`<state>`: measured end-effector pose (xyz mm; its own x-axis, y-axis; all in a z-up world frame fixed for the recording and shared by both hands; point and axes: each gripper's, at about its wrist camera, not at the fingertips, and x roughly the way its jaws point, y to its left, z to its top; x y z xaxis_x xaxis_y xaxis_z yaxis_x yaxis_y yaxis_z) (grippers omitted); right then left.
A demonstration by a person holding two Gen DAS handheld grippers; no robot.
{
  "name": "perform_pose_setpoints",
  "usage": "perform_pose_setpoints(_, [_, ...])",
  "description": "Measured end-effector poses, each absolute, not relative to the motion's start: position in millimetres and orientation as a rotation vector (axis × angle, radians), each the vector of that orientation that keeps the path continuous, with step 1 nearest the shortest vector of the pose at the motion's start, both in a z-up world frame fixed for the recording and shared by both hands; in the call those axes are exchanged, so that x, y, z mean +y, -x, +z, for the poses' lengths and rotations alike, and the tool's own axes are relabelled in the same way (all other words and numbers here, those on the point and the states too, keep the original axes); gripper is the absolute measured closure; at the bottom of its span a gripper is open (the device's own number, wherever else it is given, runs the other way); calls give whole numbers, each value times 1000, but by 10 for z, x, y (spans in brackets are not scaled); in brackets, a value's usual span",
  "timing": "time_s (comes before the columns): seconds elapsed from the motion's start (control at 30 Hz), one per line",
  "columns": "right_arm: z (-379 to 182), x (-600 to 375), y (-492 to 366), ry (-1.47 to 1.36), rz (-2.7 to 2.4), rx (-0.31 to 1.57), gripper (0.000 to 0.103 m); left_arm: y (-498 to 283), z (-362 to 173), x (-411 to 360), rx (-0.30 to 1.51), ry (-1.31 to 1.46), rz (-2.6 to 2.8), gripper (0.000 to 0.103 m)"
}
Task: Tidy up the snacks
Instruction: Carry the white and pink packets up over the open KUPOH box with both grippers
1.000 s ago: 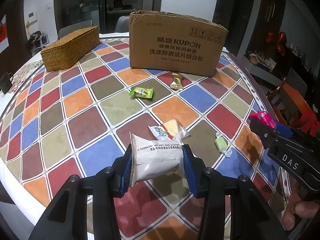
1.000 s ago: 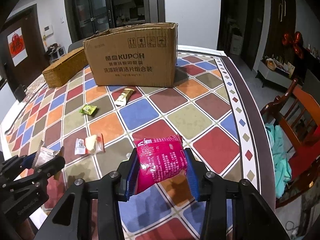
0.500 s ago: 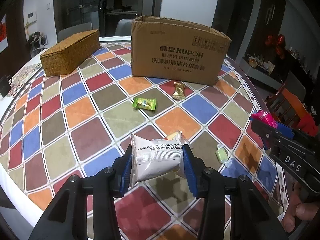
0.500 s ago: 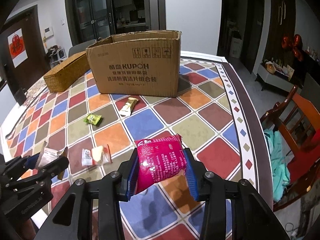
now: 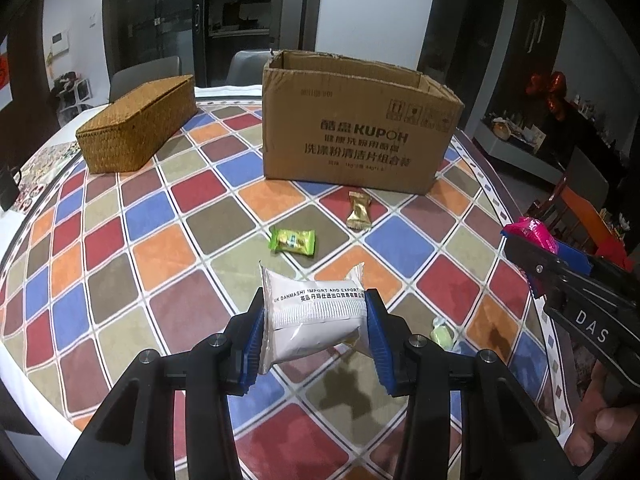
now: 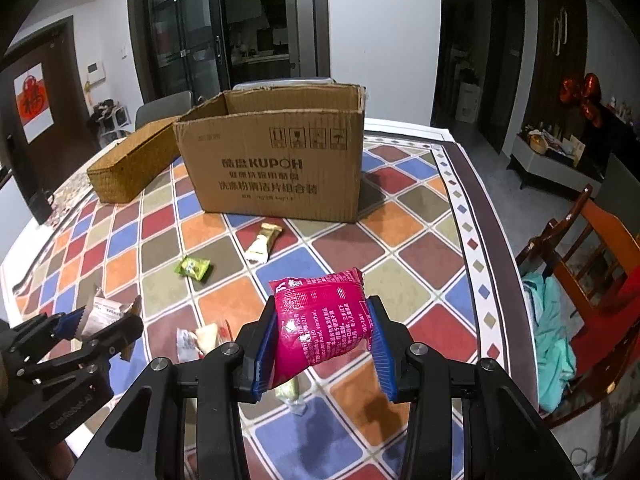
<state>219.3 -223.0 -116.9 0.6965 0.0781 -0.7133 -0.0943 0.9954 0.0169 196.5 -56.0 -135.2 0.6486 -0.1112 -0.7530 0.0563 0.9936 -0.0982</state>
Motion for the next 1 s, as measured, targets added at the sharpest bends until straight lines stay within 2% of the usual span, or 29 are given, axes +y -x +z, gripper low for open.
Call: perform_pose_setpoints(1.0, [-698,-2130,-2690,17,100,715,60,-2552,-828,-547,785,23,-121,57])
